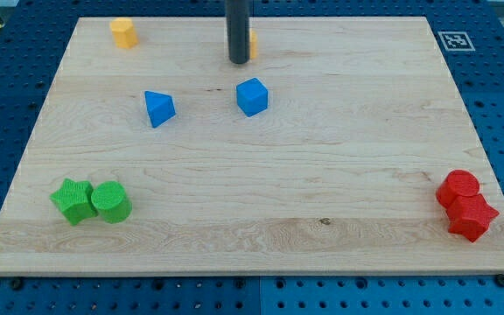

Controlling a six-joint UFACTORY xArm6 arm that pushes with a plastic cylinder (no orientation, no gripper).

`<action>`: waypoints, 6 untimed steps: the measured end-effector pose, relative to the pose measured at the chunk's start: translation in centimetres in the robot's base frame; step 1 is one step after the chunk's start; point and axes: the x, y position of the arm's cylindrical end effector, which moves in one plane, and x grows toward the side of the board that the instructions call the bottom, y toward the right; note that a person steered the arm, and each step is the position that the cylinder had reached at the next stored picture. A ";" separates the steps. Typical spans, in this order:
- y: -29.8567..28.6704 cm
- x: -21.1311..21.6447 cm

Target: Slide the yellow heart to the down

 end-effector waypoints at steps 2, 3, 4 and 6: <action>5.1 1.7; 8.1 -0.3; 6.8 -3.5; -2.2 -5.6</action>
